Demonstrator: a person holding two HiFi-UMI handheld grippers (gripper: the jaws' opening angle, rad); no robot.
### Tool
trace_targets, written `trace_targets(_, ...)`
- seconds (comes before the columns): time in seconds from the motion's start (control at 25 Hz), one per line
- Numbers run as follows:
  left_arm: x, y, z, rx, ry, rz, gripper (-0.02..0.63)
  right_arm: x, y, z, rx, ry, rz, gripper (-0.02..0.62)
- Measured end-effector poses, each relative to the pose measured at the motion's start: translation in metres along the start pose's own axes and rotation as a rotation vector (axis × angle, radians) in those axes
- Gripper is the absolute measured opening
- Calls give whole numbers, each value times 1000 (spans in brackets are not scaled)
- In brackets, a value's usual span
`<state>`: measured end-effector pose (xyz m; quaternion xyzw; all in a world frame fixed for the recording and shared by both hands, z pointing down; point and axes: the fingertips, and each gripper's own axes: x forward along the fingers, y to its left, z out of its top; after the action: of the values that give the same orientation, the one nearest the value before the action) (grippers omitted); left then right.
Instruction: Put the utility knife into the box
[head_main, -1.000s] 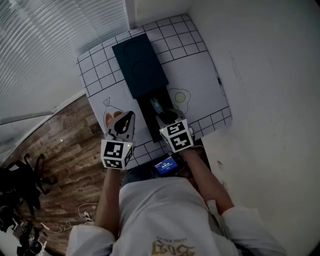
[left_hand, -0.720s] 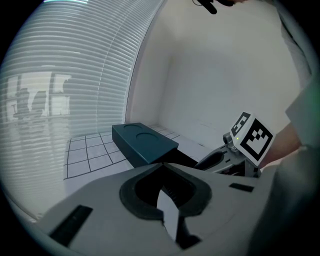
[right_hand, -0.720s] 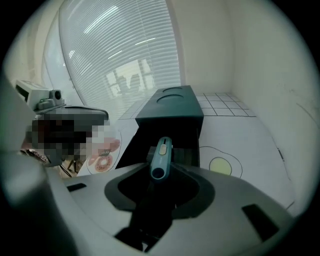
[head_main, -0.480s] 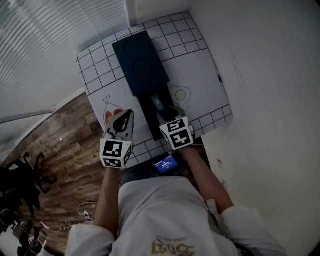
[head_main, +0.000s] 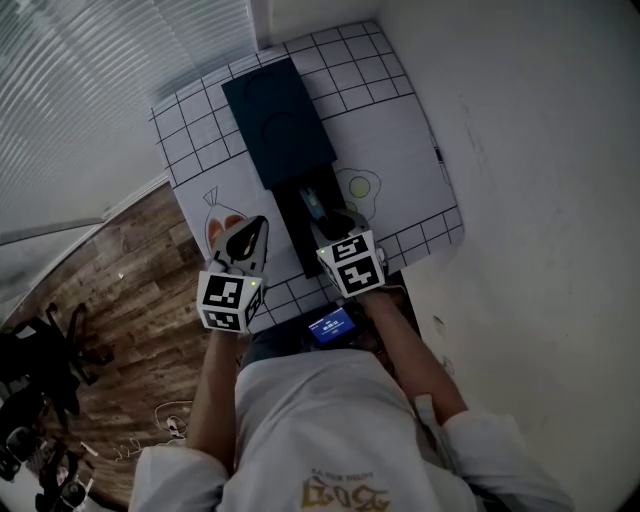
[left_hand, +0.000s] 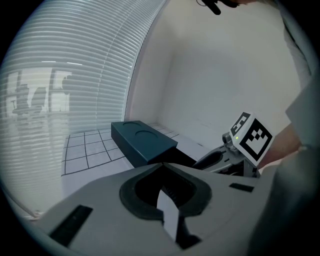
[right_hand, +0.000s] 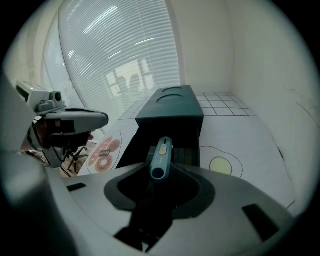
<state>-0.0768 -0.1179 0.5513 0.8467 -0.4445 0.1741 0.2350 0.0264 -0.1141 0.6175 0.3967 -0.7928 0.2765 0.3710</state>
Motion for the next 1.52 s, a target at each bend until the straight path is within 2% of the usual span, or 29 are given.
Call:
trace_targets(0.24,3,-8,0,18,11,-15,8,-2,-1,1,26,-6,13,144)
trace_targets(0.36,2,-10,2,15,7,-18,8,-5,-2,5,43,-40,14,141)
trace_targets(0.44,1,-10,3,15,4,-15,8,-13,-6,11,48,-92,-7,122)
trace_targets(0.68,-4,-12,6,27,-8,-2,8,-34,-23,21,20,-194,-115,8)
trace_targets(1.04,-19,-12,20,97,-28,63,8,-73,-30,34,38,-322,-171,6)
trace_targets(1.2,-27,-13,33,120,-57,79,8,-95,-31,43,46,-399,-183,6)
trace_targets(1.52,-52,-20,82,131,-182,103,8,-134,-28,64,31,-506,-176,6)
